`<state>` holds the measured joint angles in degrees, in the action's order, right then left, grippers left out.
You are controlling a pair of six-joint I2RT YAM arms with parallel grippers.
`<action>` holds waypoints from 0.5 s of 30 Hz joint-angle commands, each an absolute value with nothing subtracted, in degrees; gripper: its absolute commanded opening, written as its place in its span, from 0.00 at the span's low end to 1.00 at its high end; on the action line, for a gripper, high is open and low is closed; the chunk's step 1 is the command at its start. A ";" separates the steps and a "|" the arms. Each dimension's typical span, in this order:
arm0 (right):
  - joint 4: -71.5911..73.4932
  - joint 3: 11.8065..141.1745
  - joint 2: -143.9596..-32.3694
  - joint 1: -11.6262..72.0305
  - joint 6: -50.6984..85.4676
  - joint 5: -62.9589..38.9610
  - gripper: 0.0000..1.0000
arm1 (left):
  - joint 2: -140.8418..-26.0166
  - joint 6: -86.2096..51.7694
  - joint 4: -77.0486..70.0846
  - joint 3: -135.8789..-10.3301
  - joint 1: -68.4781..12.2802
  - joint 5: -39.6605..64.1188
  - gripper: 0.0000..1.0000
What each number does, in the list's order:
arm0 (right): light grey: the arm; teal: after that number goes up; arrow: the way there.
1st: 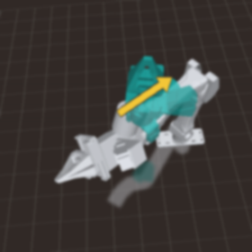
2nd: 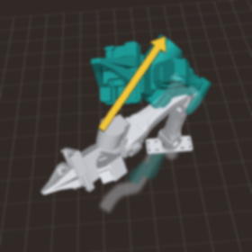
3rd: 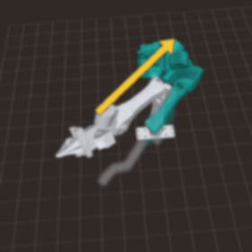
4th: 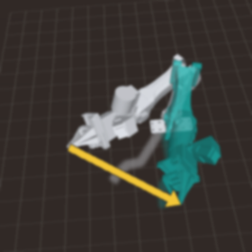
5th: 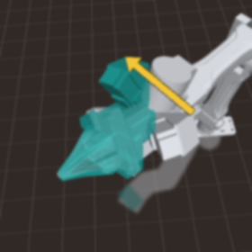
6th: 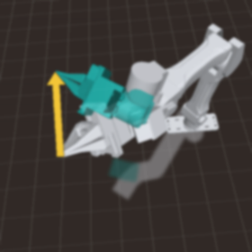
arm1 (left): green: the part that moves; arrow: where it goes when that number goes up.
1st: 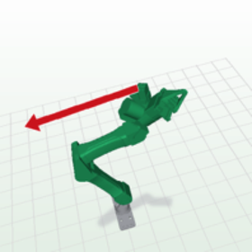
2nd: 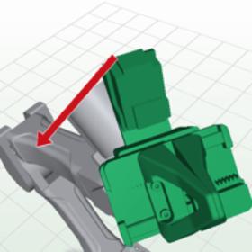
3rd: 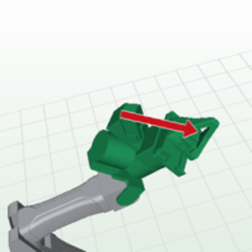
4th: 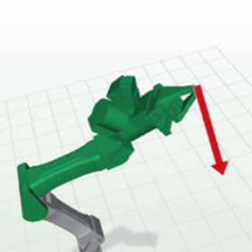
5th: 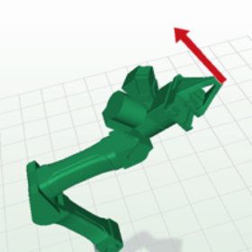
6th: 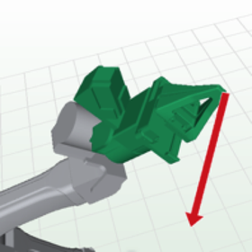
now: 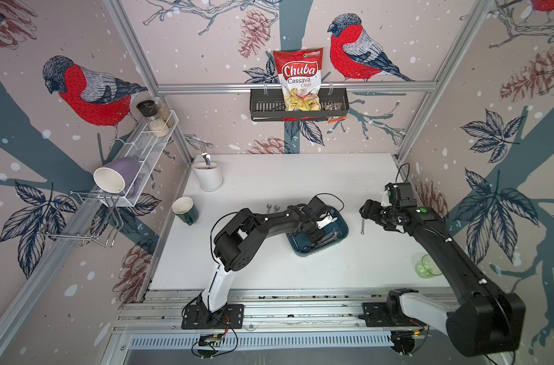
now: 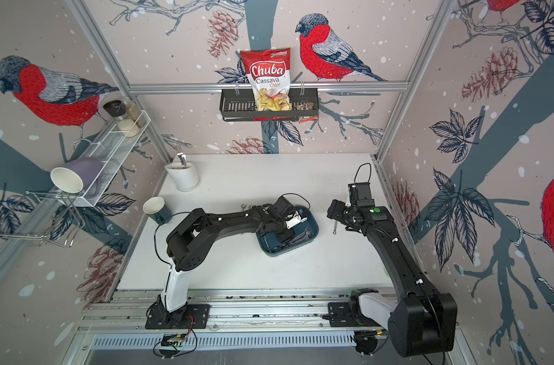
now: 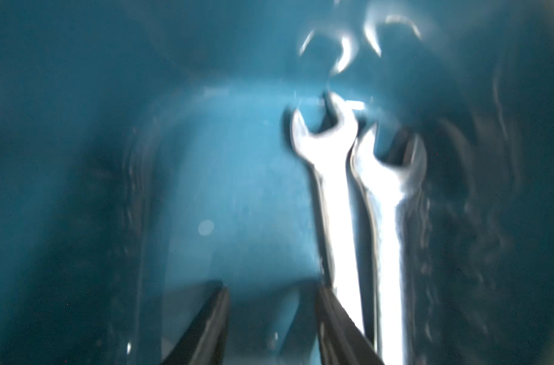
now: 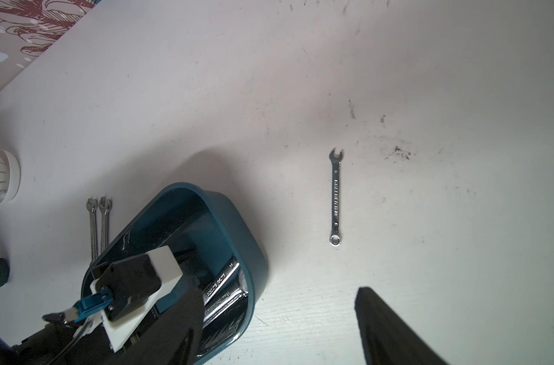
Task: Take out the wrench from the storage box
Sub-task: Adjust the wrench in the storage box.
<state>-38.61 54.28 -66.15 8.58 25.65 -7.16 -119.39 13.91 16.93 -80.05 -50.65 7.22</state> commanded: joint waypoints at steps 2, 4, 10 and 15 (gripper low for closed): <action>-37.44 54.16 -65.90 8.20 25.58 -6.70 0.81 | -119.22 12.63 18.96 -78.46 -50.91 -1.13 0.37; -37.44 54.05 -65.90 8.09 25.66 -6.75 0.81 | -118.37 11.10 17.42 -78.12 -50.69 -4.18 0.39; -37.35 53.98 -66.00 7.87 25.66 -7.33 0.81 | -119.02 7.01 18.15 -80.36 -49.71 -9.28 0.39; -37.27 53.83 -66.01 7.71 25.78 -7.96 0.81 | -118.65 4.60 19.23 -81.18 -48.69 -10.24 0.39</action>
<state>-37.89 54.00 -66.15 7.81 25.65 -7.40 -119.15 7.22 16.97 -80.97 -49.19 -7.49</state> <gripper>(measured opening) 0.808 0.385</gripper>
